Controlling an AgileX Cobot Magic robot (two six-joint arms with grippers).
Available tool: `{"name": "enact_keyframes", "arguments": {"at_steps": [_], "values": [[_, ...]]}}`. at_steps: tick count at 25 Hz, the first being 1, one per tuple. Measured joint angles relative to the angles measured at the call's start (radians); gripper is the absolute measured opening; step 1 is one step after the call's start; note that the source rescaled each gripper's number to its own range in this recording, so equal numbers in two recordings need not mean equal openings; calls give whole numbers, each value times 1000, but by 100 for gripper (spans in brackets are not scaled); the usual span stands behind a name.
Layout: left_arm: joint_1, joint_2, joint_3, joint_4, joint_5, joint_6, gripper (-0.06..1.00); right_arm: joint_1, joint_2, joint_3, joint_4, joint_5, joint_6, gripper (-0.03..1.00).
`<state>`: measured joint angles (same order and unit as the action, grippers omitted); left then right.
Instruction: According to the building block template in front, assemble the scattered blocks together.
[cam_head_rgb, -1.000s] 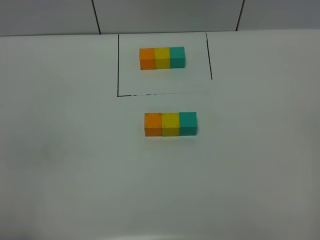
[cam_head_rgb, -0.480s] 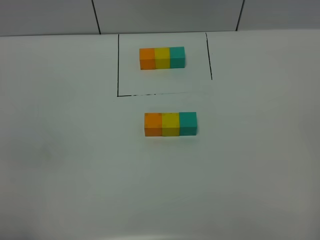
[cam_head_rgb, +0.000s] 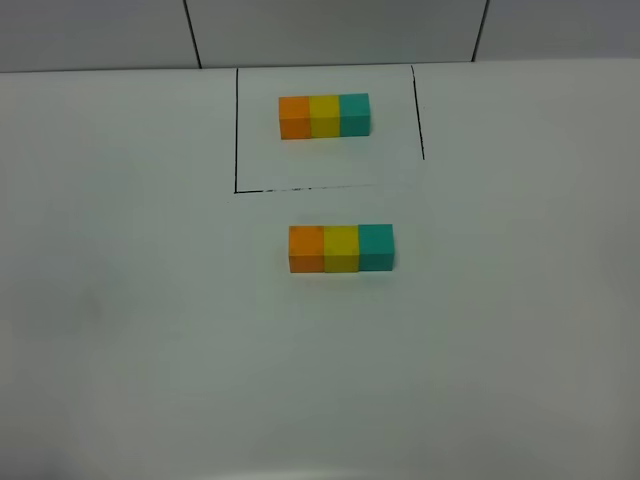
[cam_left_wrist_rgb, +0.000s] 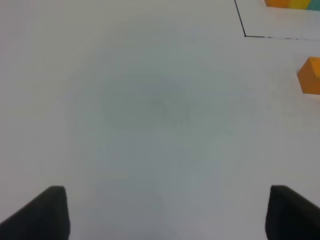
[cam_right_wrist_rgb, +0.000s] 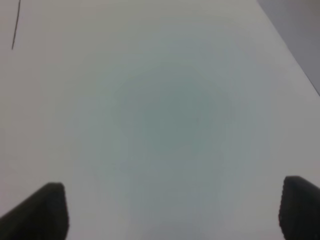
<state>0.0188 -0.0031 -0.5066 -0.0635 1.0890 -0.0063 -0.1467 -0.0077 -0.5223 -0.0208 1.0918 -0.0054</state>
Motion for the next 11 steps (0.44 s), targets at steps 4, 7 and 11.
{"name": "enact_keyframes", "arguments": {"at_steps": [4, 7, 11], "values": [[0, 0, 0, 0, 0, 0, 100, 0, 0, 0, 0, 0, 0, 73], [0, 0, 0, 0, 0, 0, 100, 0, 0, 0, 0, 0, 0, 73], [0, 0, 0, 0, 0, 0, 100, 0, 0, 0, 0, 0, 0, 73]]}}
